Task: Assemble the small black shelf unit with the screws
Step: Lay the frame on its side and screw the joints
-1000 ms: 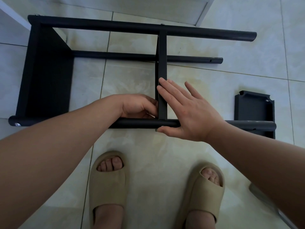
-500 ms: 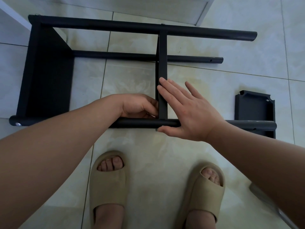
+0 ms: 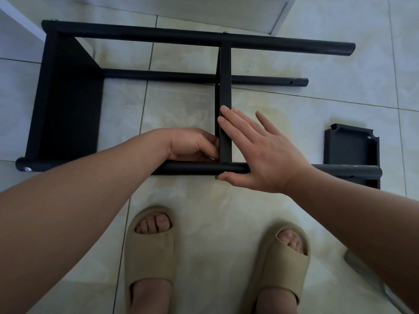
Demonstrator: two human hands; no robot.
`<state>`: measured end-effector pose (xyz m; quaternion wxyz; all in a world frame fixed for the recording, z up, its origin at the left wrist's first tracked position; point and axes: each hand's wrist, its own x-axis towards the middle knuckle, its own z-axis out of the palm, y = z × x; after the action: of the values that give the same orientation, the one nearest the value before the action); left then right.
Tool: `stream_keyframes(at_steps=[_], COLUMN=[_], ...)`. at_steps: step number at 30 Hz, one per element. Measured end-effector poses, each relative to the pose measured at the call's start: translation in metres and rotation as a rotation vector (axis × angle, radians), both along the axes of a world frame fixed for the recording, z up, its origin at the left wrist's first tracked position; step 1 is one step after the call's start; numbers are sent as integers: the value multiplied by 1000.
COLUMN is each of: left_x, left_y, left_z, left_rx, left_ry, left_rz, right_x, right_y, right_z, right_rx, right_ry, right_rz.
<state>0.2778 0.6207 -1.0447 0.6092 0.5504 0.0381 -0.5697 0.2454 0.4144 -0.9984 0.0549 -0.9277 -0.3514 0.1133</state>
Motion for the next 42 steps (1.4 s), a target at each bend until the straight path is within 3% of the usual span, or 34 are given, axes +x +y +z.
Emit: stream_keyframes(at_steps=[8,18,22,25,35,42], left_x=[-1,0,-2,-2,-1,-1], left_y=[0,-1,-1,0,-1,0], left_z=[0,2,6,2,2,0], left_rx=[54,-45,38,90,-52,67], left_ry=[-82,-1,-34,-71,16,-50], left_rz=[-56,-17,-132,-83,-14,-48], right_x=[0,0,0,0,0,0], right_y=[0,0,0,0,0,0], right_z=[0,1,1,1,1,3], right_rx=[-4,-4,-6,-4,-4,-12], right_ry=[0,-4,-1,-2,1,14], right_rz=[-2,0,1,1,2,-1])
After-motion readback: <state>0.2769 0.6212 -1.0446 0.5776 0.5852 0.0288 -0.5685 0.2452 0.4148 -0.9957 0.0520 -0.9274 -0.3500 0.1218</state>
